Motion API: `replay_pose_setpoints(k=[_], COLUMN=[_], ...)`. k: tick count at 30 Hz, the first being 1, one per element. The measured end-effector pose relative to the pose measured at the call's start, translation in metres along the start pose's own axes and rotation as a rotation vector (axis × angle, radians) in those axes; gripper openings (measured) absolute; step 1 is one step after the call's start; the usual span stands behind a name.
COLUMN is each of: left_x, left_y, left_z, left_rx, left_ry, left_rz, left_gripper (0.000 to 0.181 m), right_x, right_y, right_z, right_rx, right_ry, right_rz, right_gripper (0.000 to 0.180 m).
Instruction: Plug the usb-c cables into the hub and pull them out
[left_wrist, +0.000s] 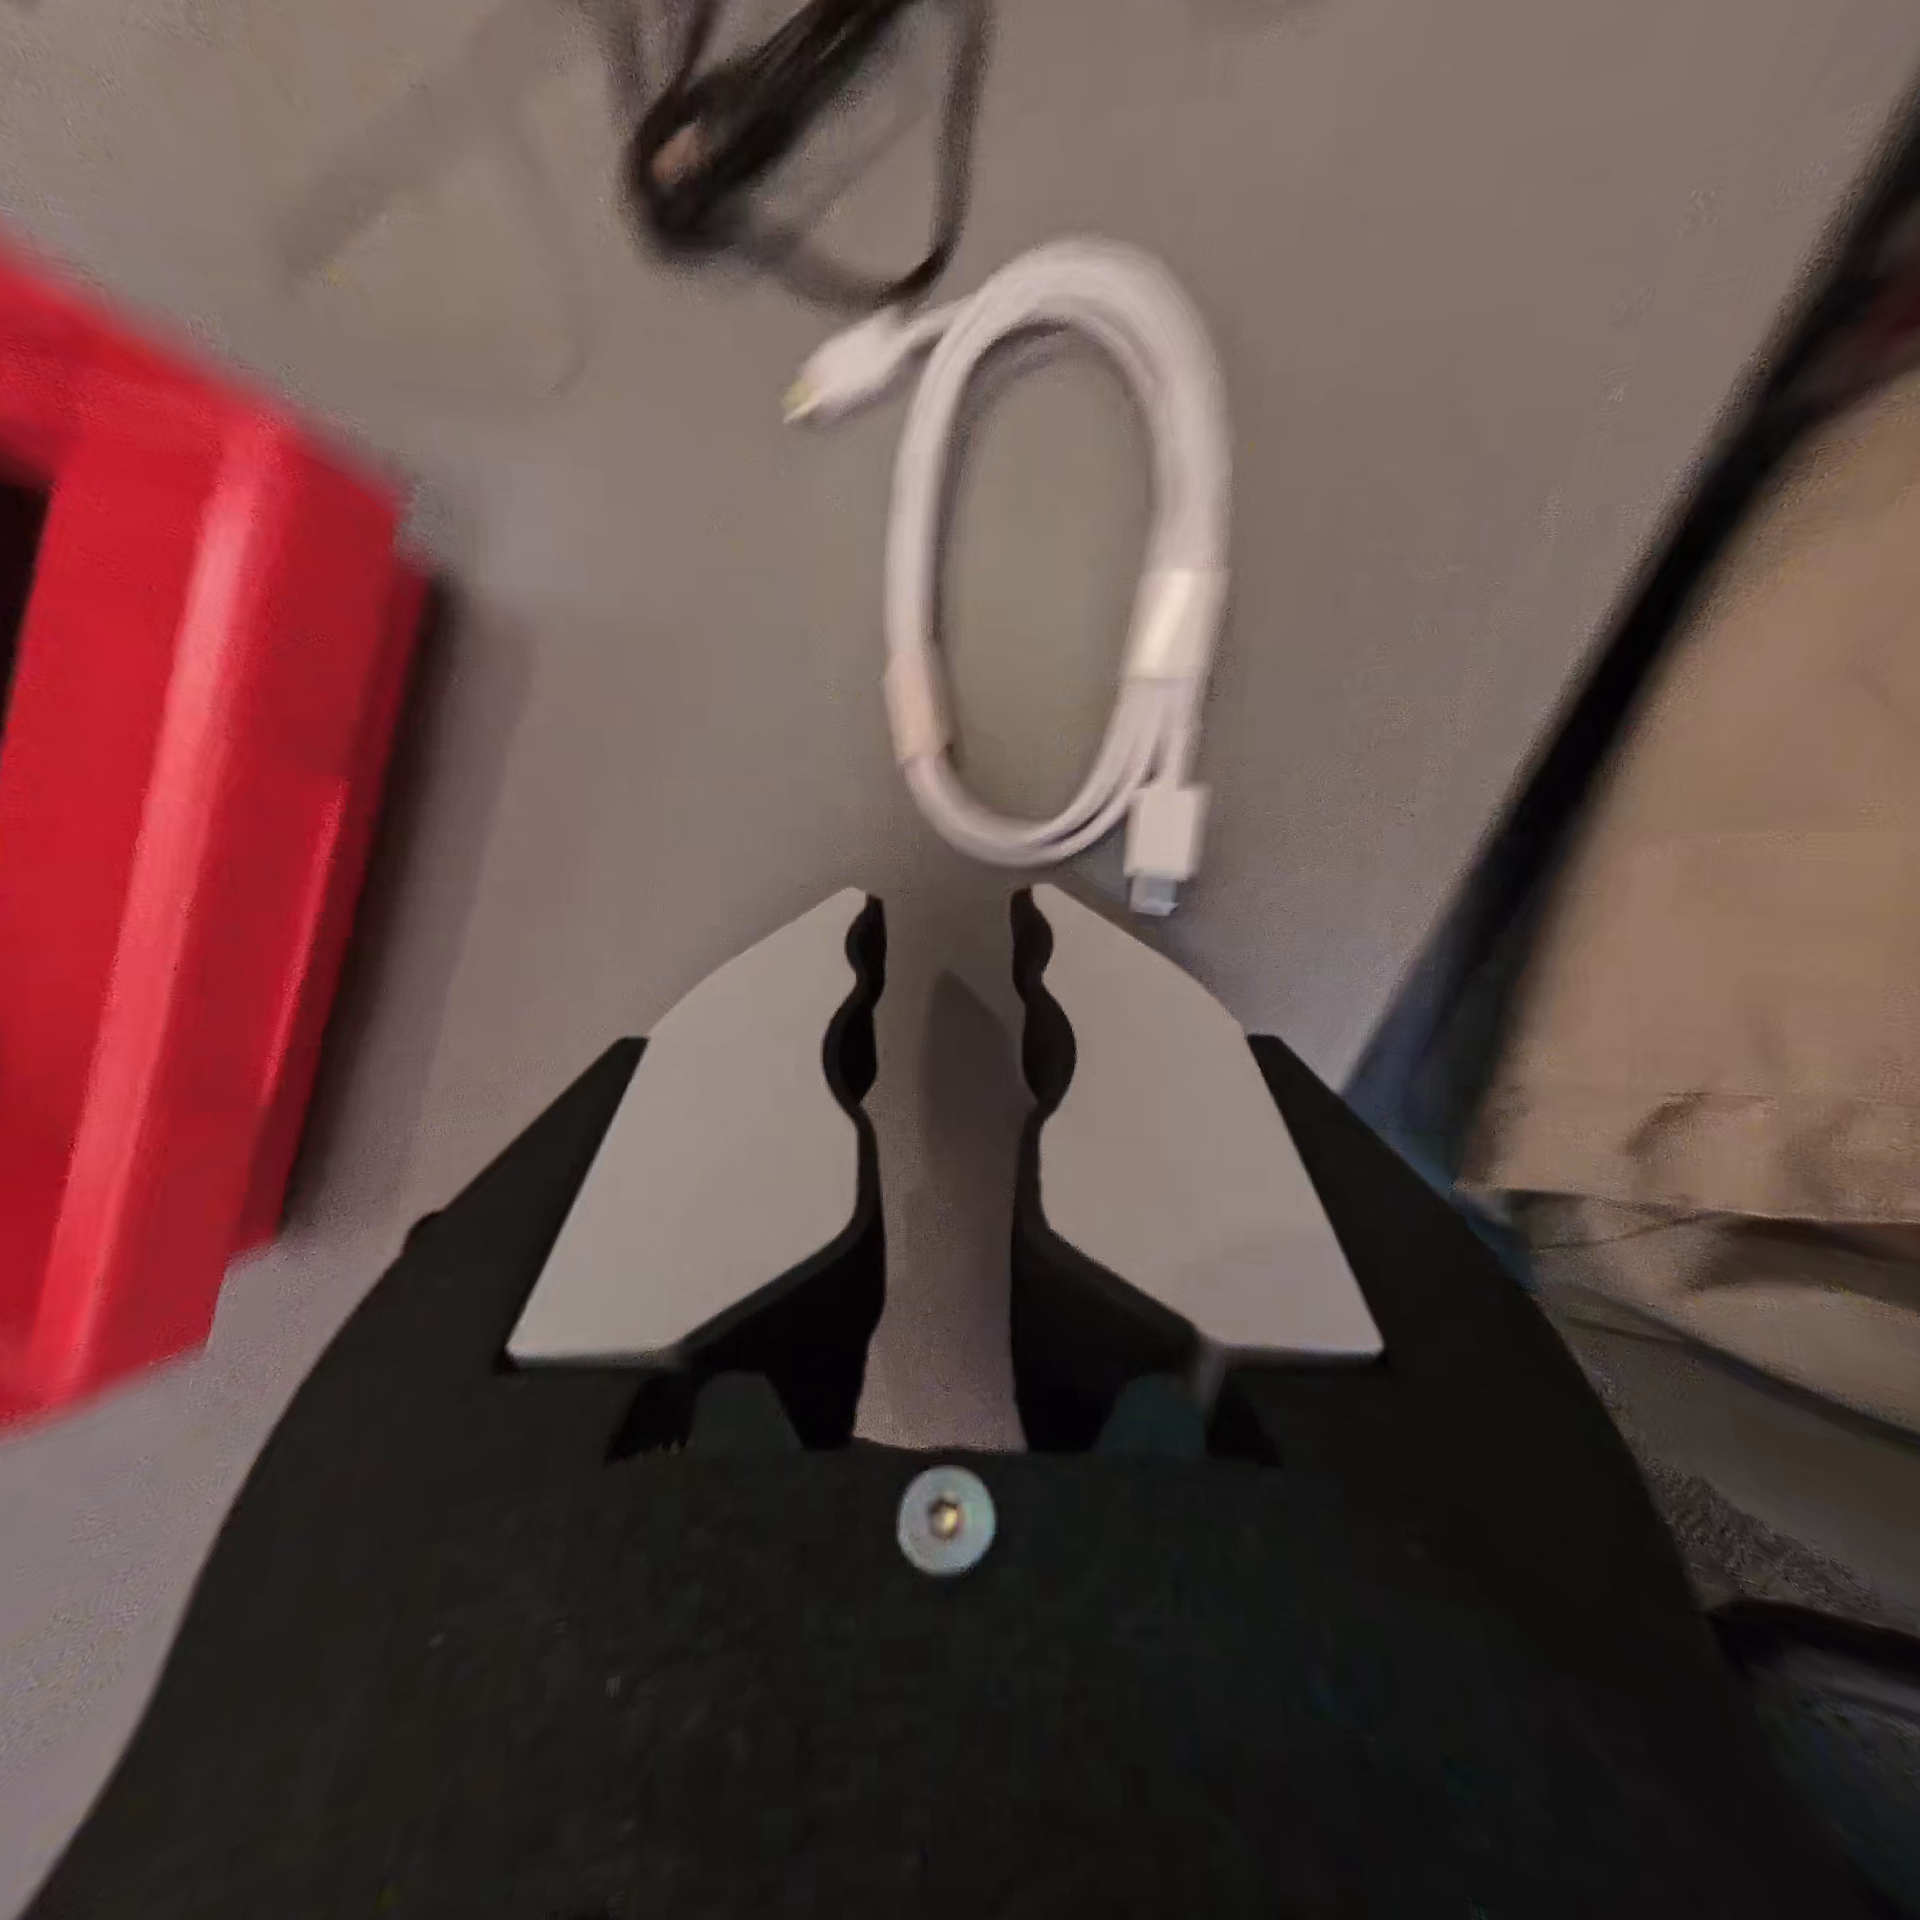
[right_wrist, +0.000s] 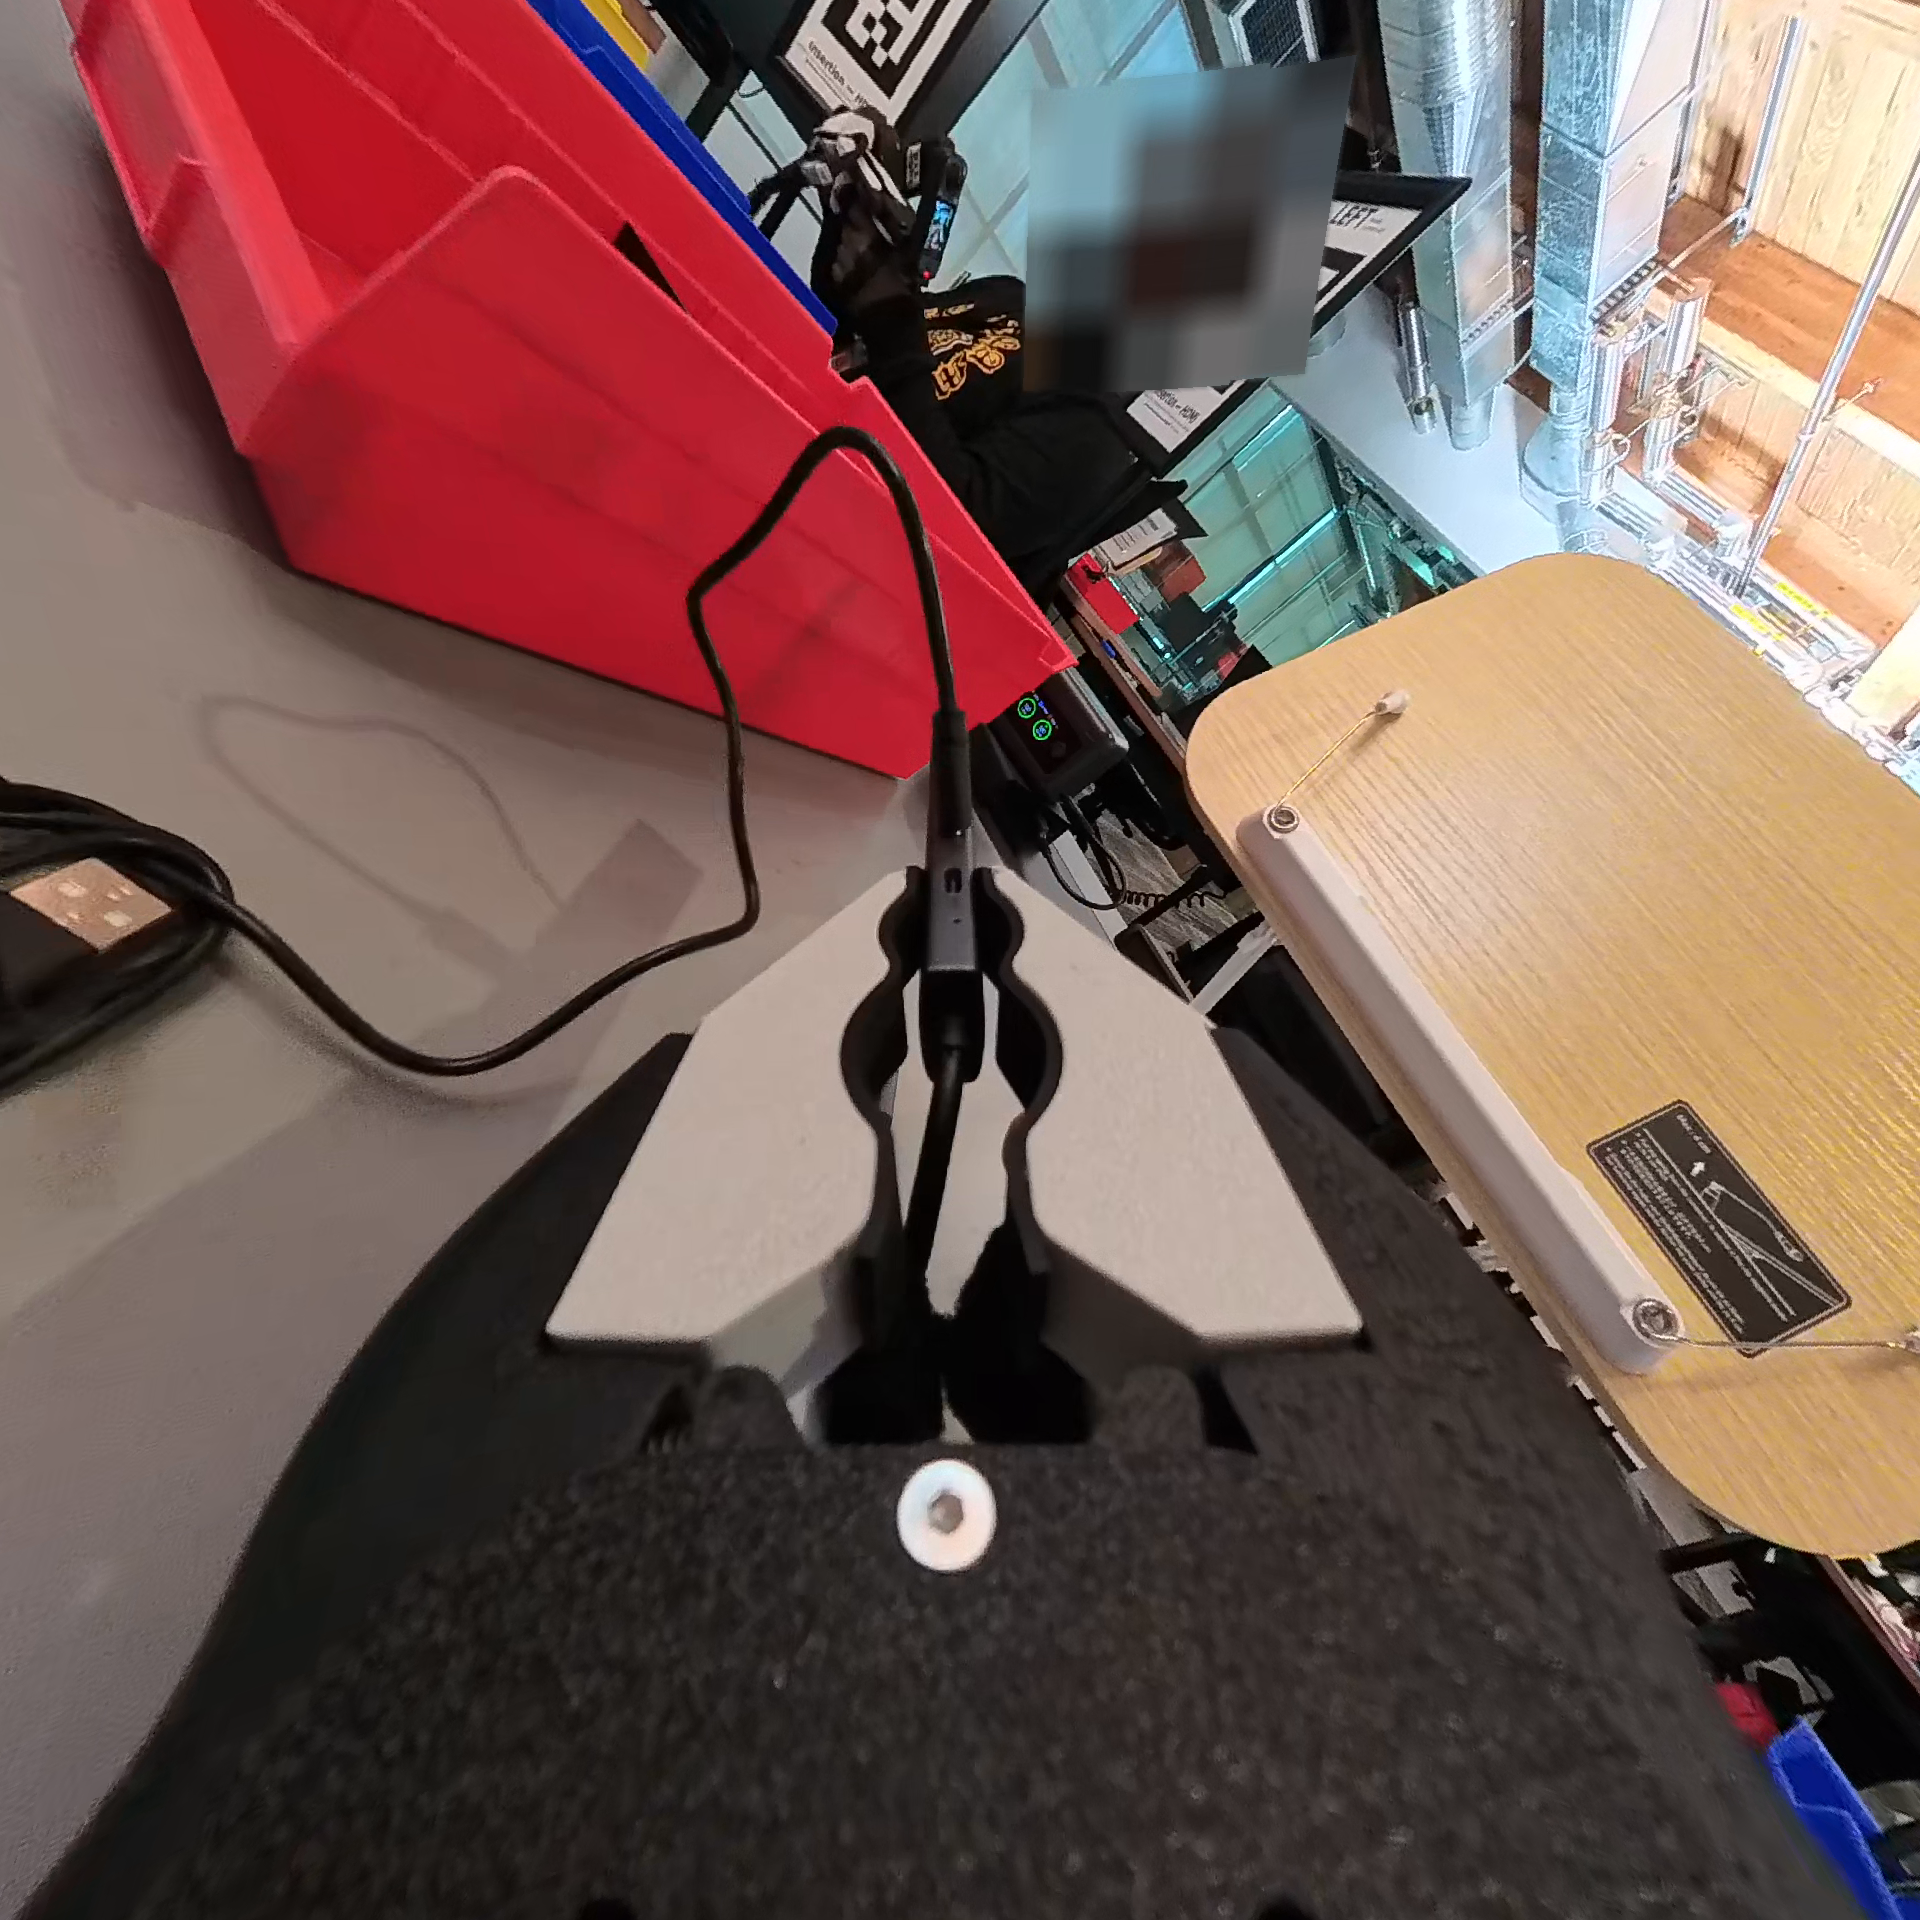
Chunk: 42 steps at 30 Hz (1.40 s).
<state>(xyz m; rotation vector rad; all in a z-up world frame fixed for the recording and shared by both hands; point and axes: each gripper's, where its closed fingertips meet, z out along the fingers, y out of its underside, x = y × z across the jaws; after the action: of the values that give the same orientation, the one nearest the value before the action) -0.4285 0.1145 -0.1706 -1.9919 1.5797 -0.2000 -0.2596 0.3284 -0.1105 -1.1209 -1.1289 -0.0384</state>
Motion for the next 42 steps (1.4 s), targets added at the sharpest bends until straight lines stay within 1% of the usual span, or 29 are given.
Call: replay_pose_setpoints(k=[1,2,4,6,9,11,13,15,17,18,19,20,22,25,27,28,29,30,32,34,35,37,39,42], left_x=[-0.015,-0.024,-0.031,-0.046,-0.039,-0.013,0.011,0.020,0.024,0.026,0.029,0.033,0.040,0.050,0.043,0.034,0.026,0.017,0.001,-0.018,-0.022,-0.022,-0.023,-0.013], left_y=[0.014,0.021,0.024,0.020,-0.014,-0.051,-0.072,-0.078,-0.073,-0.072,-0.072,-0.071,-0.063,-0.039,-0.021,-0.014,-0.011,-0.011,-0.027,-0.049,-0.056,-0.055,-0.042,-0.033], left_z=[-0.005,-0.010,-0.020,-0.027,-0.014,0.010,0.033,0.052,0.066,0.069,0.068,0.067,0.060,0.042,0.030,0.024,0.019,0.013,0.006,0.006,0.010,0.025,0.039,0.051], left_rx=[-0.029,-0.030,0.003,0.019,0.073,0.131,0.119,0.087,0.026,0.010,0.001,-0.015,-0.051,-0.085,-0.114,-0.129,-0.134,-0.121,-0.026,0.102,0.138,0.101,0.000,-0.067], left_ry=[-0.052,-0.077,-0.094,-0.219,-0.257,-0.168,-0.118,-0.145,-0.173,-0.175,-0.158,-0.133,-0.051,0.088,0.106,0.085,0.064,0.036,-0.037,-0.176,-0.229,-0.299,-0.367,-0.332], left_rz=[-0.063,-0.131,-0.227,-0.303,-0.511,-0.640,-0.701,-0.692,-0.683,-0.656,-0.602,-0.536,-0.387,-0.150,-0.102,-0.130,-0.177,-0.235,-0.361,-0.500,-0.556,-0.604,-0.659,-0.785], left_gripper=[0.024,0.030,0.027,0.024,0.023,0.028,0.028,0.030,0.027,0.015,0.008,0.006,0.005,0.005,0.007,0.016,0.029,0.030,0.030,0.029,0.029,0.029,0.026,0.024], right_x=[0.000,0.000,-0.001,-0.001,-0.001,-0.001,-0.002,-0.002,-0.002,-0.002,-0.002,-0.002,-0.002,-0.003,-0.003,-0.003,-0.003,-0.003,-0.003,-0.003,-0.004,-0.004,-0.004,-0.004], right_y=[0.000,0.000,0.000,0.000,0.000,0.000,0.000,0.000,-0.001,-0.001,-0.001,-0.001,-0.001,-0.001,-0.001,-0.001,-0.001,-0.001,0.000,0.000,0.000,0.000,0.000,0.000], right_z=[0.000,0.000,0.000,0.000,0.000,0.000,0.000,0.000,0.000,0.000,0.000,0.000,0.000,0.000,0.000,0.000,0.000,0.000,0.000,0.000,0.000,0.000,0.000,0.000], right_rx=[0.000,0.000,0.000,0.000,0.000,-0.001,-0.001,-0.001,0.000,0.000,0.000,0.000,0.000,0.000,0.000,0.000,-0.001,-0.002,-0.002,-0.003,-0.003,-0.003,-0.004,-0.002], right_ry=[-0.001,-0.002,-0.003,-0.004,-0.005,-0.007,-0.007,-0.009,-0.008,-0.009,-0.009,-0.010,-0.011,-0.012,-0.013,-0.012,-0.011,-0.011,-0.010,-0.014,-0.016,-0.017,-0.018,-0.018], right_rz=[0.000,0.000,-0.001,0.000,-0.001,-0.003,-0.004,0.000,0.000,-0.001,-0.001,-0.002,-0.001,-0.002,-0.003,-0.003,-0.003,-0.003,-0.004,-0.005,-0.006,-0.008,-0.006,-0.001], right_gripper=[0.010,0.009,0.009,0.009,0.009,0.009,0.009,0.010,0.009,0.009,0.009,0.009,0.009,0.009,0.009,0.009,0.009,0.009,0.009,0.009,0.009,0.009,0.009,0.009])
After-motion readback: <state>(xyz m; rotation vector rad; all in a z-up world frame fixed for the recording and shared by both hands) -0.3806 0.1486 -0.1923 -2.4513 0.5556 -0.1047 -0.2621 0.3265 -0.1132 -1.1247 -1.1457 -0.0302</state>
